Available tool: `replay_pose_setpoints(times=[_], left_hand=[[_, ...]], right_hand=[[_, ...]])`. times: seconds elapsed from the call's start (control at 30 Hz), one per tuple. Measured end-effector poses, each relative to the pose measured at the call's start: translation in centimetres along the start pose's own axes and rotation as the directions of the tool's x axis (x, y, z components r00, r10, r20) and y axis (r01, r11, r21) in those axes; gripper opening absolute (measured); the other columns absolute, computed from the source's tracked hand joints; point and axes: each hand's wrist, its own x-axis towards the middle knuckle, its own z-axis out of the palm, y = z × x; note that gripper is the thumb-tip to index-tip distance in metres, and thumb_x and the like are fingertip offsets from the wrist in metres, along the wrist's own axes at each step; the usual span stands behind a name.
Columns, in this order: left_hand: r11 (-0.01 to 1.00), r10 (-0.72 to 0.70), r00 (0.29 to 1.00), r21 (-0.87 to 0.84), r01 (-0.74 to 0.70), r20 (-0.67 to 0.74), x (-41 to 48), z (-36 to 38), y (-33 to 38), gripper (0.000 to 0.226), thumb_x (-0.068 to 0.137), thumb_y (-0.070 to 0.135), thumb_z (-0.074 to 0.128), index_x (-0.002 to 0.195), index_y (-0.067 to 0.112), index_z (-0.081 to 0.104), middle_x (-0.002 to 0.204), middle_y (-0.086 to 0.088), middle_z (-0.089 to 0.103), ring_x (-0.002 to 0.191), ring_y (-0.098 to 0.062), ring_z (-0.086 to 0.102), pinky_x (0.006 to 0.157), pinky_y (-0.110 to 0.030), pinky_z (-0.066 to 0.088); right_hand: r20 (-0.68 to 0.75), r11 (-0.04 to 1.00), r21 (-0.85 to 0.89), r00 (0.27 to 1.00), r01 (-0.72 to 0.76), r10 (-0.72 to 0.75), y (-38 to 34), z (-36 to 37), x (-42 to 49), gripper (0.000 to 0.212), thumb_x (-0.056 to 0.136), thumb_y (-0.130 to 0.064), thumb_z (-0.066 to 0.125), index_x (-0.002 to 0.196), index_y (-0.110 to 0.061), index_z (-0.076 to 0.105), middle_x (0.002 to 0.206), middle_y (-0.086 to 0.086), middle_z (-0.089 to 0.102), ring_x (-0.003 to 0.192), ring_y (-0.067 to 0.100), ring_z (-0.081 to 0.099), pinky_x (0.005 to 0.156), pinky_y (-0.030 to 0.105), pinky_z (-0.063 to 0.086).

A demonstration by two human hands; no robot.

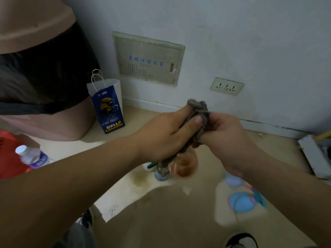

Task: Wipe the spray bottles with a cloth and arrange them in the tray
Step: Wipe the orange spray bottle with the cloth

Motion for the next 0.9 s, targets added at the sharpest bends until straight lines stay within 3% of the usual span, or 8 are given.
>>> replay_pose_setpoints(times=[0.17, 0.33, 0.4, 0.47, 0.57, 0.7, 0.8, 0.9], left_hand=[[0.974, -0.092, 0.995, -0.211, 0.080, -0.048, -0.7, 0.2, -1.0, 0.049, 0.108, 0.053, 0.027, 0.129, 0.023, 0.059, 0.118, 0.002, 0.071, 0.112, -0.016, 0.067, 0.103, -0.044, 0.052], [0.892, -0.360, 0.933, -0.296, 0.342, -0.006, -1.1, -0.2, -2.0, 0.049, 0.111, 0.049, 0.029, 0.122, 0.022, 0.068, 0.119, 0.002, 0.071, 0.114, -0.015, 0.064, 0.111, -0.042, 0.046], [0.937, -0.292, 0.955, -0.214, 0.276, -0.047, -1.1, 0.2, -1.1, 0.042, 0.112, 0.043, 0.031, 0.107, 0.021, 0.066, 0.104, 0.003, 0.070, 0.102, -0.016, 0.065, 0.101, -0.041, 0.050], [0.996, -0.085, 0.992, -0.041, 0.082, -0.092, -1.2, 0.9, 0.3, 0.031, 0.112, 0.038, 0.032, 0.095, 0.026, 0.055, 0.088, 0.010, 0.062, 0.086, -0.014, 0.060, 0.083, -0.035, 0.049], [0.994, 0.097, 0.985, 0.066, -0.089, -0.140, -1.1, 1.0, 1.1, 0.027, 0.110, 0.041, 0.034, 0.098, 0.024, 0.052, 0.087, 0.012, 0.061, 0.083, -0.014, 0.059, 0.077, -0.037, 0.050], [0.935, -0.253, 0.965, -0.275, 0.225, -0.074, -0.4, 0.4, -1.2, 0.051, 0.109, 0.053, 0.028, 0.109, 0.022, 0.069, 0.105, 0.002, 0.075, 0.101, -0.017, 0.070, 0.100, -0.045, 0.053], [0.749, -0.549, 0.833, -0.406, 0.524, 0.064, 0.0, 0.6, -2.4, 0.052, 0.108, 0.052, 0.032, 0.109, 0.019, 0.073, 0.114, -0.004, 0.074, 0.109, -0.022, 0.067, 0.110, -0.045, 0.046], [0.881, -0.399, 0.916, -0.291, 0.373, -0.033, -0.2, 1.8, -0.6, 0.045, 0.110, 0.039, 0.036, 0.099, 0.013, 0.070, 0.094, -0.001, 0.072, 0.090, -0.016, 0.065, 0.087, -0.031, 0.051]], right_hand=[[-0.021, 0.999, 0.008, 0.998, 0.053, -0.053, -0.4, 1.1, -0.2, 0.026, 0.084, 0.019, 0.064, 0.089, -0.004, 0.075, 0.070, 0.003, 0.074, 0.061, 0.009, 0.067, 0.057, 0.020, 0.053], [-0.054, 1.000, 0.017, 0.999, 0.009, -0.008, -0.7, 0.0, 0.4, 0.019, 0.079, 0.011, 0.075, 0.089, -0.004, 0.077, 0.072, 0.009, 0.076, 0.060, 0.016, 0.068, 0.054, 0.022, 0.055], [-0.015, 1.000, 0.019, 1.000, -0.009, 0.010, -0.4, 0.3, 0.0, 0.018, 0.079, 0.017, 0.072, 0.089, 0.002, 0.074, 0.067, 0.004, 0.075, 0.059, 0.012, 0.069, 0.055, 0.019, 0.054], [0.011, 0.999, -0.049, 1.000, 0.013, -0.012, 0.1, 0.8, -0.4, 0.021, 0.079, 0.021, 0.067, 0.079, 0.000, 0.071, 0.059, -0.004, 0.070, 0.056, 0.004, 0.066, 0.055, 0.017, 0.053], [0.005, 0.996, -0.079, 0.999, 0.040, -0.040, 0.0, 1.2, -0.5, 0.032, 0.081, 0.022, 0.062, 0.074, -0.009, 0.070, 0.055, -0.008, 0.070, 0.055, 0.000, 0.065, 0.054, 0.014, 0.051], [-0.008, 1.000, 0.011, 1.000, 0.018, -0.018, -0.1, 1.1, 0.1, 0.021, 0.080, 0.019, 0.069, 0.086, -0.001, 0.071, 0.064, -0.001, 0.073, 0.058, 0.008, 0.068, 0.055, 0.017, 0.053], [-0.019, 1.000, 0.019, 1.000, -0.020, 0.020, 0.1, 0.6, 0.3, 0.019, 0.079, 0.014, 0.074, 0.092, 0.000, 0.074, 0.074, 0.005, 0.078, 0.064, 0.013, 0.073, 0.057, 0.020, 0.055], [0.023, 0.997, -0.032, 0.997, -0.070, 0.071, 0.7, 0.4, -0.2, 0.024, 0.078, 0.018, 0.072, 0.079, -0.005, 0.069, 0.068, 0.003, 0.075, 0.062, 0.011, 0.071, 0.057, 0.022, 0.056]])
